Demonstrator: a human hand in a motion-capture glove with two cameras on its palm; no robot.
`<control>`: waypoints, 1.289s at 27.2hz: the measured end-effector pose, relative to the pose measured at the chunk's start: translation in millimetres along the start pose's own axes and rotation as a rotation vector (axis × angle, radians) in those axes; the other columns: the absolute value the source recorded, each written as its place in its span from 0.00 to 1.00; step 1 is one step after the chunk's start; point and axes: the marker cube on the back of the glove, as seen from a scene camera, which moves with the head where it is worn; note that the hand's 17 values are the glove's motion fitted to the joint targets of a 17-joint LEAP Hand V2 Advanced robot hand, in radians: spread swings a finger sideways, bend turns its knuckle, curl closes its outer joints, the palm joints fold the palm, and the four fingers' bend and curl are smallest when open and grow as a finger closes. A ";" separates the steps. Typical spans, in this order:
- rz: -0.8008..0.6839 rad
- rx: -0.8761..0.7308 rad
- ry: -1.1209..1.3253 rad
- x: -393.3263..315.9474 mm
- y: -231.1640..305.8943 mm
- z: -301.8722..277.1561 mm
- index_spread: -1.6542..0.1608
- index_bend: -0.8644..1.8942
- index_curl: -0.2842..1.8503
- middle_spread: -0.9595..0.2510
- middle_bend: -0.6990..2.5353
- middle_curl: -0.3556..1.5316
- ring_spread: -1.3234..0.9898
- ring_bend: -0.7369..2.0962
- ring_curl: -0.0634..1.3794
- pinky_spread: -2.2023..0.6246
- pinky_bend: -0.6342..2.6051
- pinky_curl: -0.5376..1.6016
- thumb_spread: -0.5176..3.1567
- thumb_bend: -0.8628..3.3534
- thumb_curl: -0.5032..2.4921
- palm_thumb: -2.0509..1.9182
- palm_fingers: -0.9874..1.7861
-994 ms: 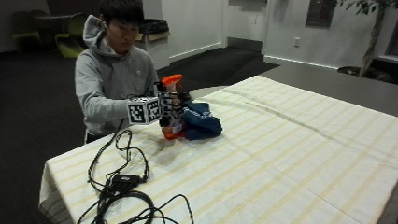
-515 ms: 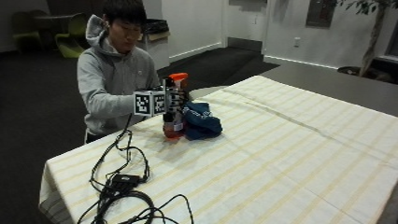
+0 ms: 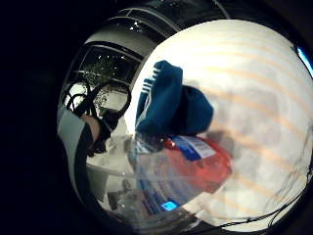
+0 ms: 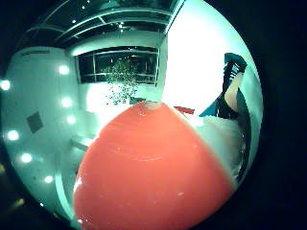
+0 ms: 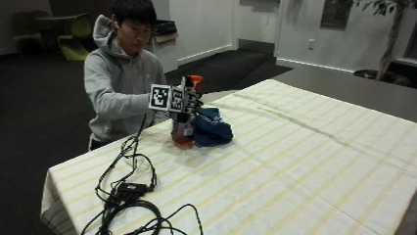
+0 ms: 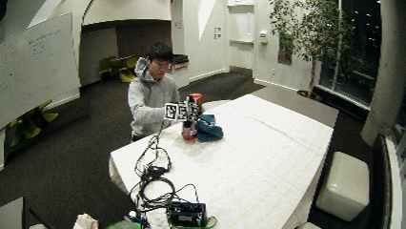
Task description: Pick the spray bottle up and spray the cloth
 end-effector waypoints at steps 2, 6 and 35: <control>0.006 -0.027 0.047 -6.2 -0.3 1.2 0.78 0.44 0.35 0.70 0.38 0.44 0.50 0.45 0.33 0.71 0.30 0.41 0.23 0.20 0.37 0.76 0.85; 0.028 -0.094 0.163 -23.1 -0.5 -3.1 0.78 0.44 0.35 0.70 0.39 0.44 0.50 0.46 0.34 0.70 0.30 0.41 0.22 0.20 0.37 0.76 0.85; 0.272 -0.380 1.110 -43.8 1.0 16.1 0.78 0.45 0.38 0.69 0.40 0.45 0.50 0.47 0.35 0.69 0.31 0.42 0.19 0.20 0.41 0.75 0.85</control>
